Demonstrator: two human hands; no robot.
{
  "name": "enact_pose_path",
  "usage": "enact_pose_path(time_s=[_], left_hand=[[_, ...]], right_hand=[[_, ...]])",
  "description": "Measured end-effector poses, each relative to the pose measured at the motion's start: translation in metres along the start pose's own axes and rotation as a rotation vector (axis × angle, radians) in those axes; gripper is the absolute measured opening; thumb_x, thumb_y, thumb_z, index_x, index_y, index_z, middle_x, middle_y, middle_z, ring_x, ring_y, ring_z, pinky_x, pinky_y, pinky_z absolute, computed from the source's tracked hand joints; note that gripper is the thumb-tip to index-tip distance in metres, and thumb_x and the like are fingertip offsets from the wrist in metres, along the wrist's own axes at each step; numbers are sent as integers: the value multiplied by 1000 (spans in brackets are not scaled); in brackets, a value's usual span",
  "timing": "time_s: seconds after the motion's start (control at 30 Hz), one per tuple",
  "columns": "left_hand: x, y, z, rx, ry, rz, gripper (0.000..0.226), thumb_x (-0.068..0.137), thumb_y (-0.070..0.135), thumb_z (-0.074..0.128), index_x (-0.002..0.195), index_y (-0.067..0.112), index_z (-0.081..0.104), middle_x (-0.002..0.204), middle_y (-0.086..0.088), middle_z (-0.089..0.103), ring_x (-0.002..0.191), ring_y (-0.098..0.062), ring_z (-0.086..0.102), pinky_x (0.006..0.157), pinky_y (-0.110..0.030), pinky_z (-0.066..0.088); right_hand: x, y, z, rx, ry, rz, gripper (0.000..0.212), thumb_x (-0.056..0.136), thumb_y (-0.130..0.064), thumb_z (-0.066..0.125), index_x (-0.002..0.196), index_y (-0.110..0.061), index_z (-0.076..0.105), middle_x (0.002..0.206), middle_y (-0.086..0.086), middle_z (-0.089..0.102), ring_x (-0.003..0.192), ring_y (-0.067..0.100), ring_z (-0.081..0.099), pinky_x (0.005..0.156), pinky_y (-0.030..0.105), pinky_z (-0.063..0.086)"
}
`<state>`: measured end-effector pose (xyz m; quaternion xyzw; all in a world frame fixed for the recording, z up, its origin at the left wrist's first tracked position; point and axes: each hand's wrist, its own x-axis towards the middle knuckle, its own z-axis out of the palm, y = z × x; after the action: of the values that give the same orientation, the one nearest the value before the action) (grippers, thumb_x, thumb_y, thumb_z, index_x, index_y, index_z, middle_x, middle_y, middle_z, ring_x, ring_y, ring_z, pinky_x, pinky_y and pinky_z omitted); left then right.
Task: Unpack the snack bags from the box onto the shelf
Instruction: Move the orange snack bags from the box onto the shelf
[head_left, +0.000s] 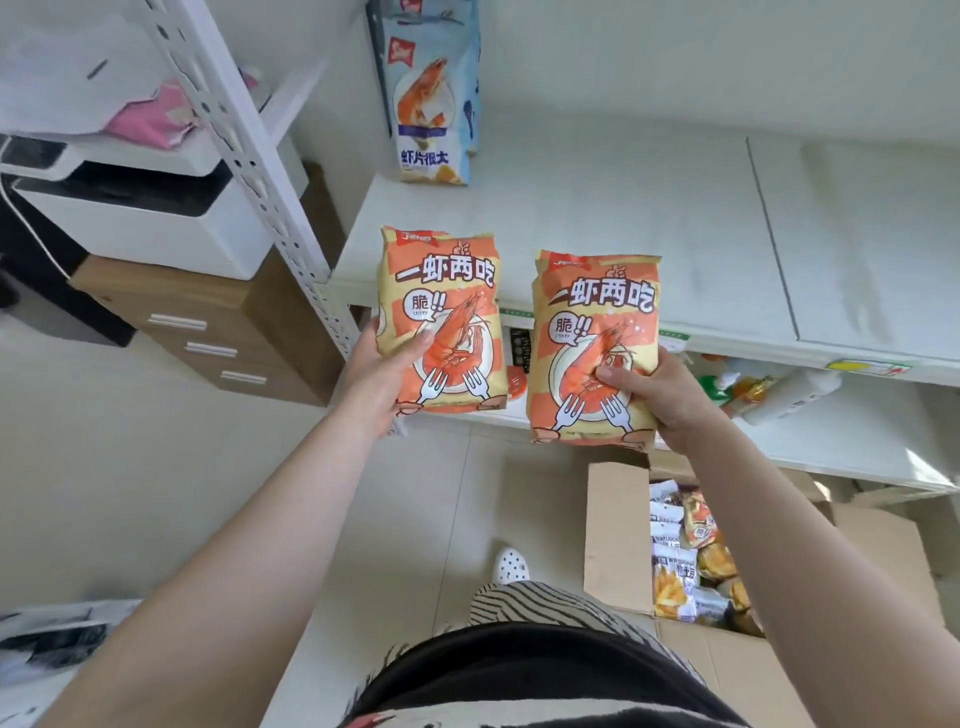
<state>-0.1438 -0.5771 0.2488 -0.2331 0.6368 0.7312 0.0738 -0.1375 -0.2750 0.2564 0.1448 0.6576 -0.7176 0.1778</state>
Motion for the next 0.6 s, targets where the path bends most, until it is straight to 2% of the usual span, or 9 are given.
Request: enact_pose_path(time_s=[0.1, 0.2, 0.3, 0.47, 0.6], left_hand=[[30, 22, 15, 9, 7, 30, 49, 75, 36, 80, 118, 28, 57, 106, 6, 72, 93, -19, 71, 74, -42, 60], [56, 39, 32, -6, -4, 70, 51, 72, 34, 82, 117, 27, 59, 106, 4, 72, 95, -21, 71, 79, -48, 58], [80, 54, 50, -2, -10, 78, 51, 71, 33, 83, 116, 26, 59, 105, 4, 73, 94, -22, 71, 81, -51, 57], [132, 79, 80, 0, -90, 108, 48, 77, 25, 79, 119, 22, 56, 110, 2, 71, 97, -20, 70, 81, -47, 58], [172, 96, 106, 30, -136, 105, 44, 80, 20, 77, 119, 21, 55, 109, 2, 71, 94, -17, 71, 78, -42, 59]], right_hand=[[30, -23, -4, -23, -13, -12, 47, 67, -12, 79, 111, -9, 61, 99, 12, 76, 82, 27, 75, 65, 35, 61], [55, -44, -10, -40, -1, -37, 45, 71, -11, 79, 112, -10, 62, 98, 9, 77, 83, 26, 75, 65, 33, 60], [75, -59, -17, -8, 42, -59, 39, 74, -13, 77, 111, -10, 63, 95, 8, 77, 81, 24, 75, 66, 33, 61], [112, -77, -25, 47, 148, -77, 32, 82, -21, 73, 110, -9, 63, 91, 8, 76, 75, 21, 74, 65, 33, 61], [135, -86, -29, 93, 227, -94, 44, 74, -29, 80, 110, -10, 64, 95, 9, 76, 81, 25, 74, 66, 34, 61]])
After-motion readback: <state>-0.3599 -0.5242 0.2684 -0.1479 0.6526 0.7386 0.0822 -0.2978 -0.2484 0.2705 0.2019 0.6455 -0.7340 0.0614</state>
